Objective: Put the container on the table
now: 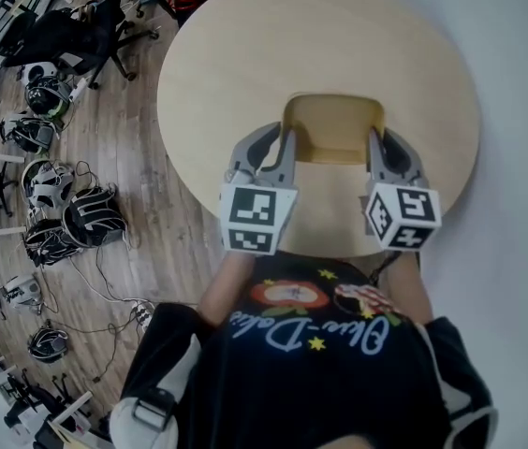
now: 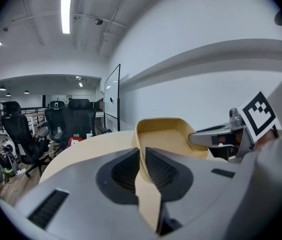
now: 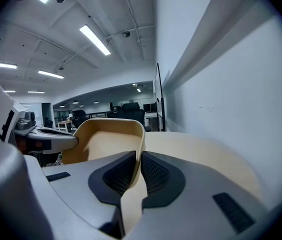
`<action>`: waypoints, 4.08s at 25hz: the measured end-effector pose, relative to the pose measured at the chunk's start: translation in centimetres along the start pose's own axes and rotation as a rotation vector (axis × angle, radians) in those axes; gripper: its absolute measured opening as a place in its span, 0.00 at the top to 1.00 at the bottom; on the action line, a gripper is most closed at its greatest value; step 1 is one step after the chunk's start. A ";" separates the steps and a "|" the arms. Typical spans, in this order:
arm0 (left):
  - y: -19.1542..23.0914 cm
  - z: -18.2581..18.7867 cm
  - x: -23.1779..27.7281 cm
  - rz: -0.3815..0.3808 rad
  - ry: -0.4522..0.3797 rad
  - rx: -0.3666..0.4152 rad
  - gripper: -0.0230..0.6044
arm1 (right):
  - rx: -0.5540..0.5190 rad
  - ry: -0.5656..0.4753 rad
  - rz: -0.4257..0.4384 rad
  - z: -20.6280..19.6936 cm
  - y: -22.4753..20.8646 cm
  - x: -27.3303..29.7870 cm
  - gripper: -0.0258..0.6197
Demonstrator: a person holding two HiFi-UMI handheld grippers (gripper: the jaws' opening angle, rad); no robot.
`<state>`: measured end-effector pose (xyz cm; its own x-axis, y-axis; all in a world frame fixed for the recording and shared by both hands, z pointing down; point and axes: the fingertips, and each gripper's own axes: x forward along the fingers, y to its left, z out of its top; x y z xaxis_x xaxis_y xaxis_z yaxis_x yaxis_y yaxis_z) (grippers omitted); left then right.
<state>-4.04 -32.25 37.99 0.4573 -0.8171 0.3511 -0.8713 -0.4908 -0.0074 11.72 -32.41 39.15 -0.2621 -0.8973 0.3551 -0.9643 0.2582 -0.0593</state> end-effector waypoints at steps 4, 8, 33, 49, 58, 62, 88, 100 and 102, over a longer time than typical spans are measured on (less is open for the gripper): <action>1.0 -1.0 1.6 -0.014 0.029 -0.016 0.92 | 0.000 0.040 -0.009 -0.9 -0.2 1.8 0.92; 1.5 -2.5 3.2 -0.026 0.061 -0.030 0.92 | 0.005 0.088 -0.019 -2.5 -0.5 3.4 0.92; 2.0 -10.2 10.8 -0.088 0.304 -0.077 0.91 | 0.015 0.368 -0.046 -10.0 -3.5 9.7 0.92; 1.6 -15.0 13.3 -0.115 0.420 -0.101 0.91 | 0.012 0.482 -0.043 -14.2 -4.4 11.6 0.92; 1.8 -14.6 13.6 -0.110 0.423 -0.075 0.89 | 0.015 0.512 -0.043 -14.3 -4.5 12.2 0.92; 1.5 -14.9 13.7 -0.107 0.435 -0.081 0.89 | 0.020 0.516 -0.039 -14.4 -4.8 12.1 0.91; 4.4 -10.5 11.4 -0.012 0.314 -0.066 0.80 | 0.055 0.392 -0.082 -10.8 -5.2 11.1 0.80; 3.9 -3.4 6.6 0.011 0.113 -0.003 0.96 | -0.002 0.122 -0.069 -2.3 -3.5 6.8 0.96; 3.3 -2.3 5.8 0.011 0.083 0.011 0.96 | -0.012 0.086 -0.063 -1.1 -3.2 5.7 0.96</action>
<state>-4.67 -37.91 42.14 0.4305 -0.7950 0.4273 -0.8742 -0.4851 -0.0218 13.35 -38.00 42.37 -0.1961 -0.8782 0.4363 -0.9781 0.2068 -0.0236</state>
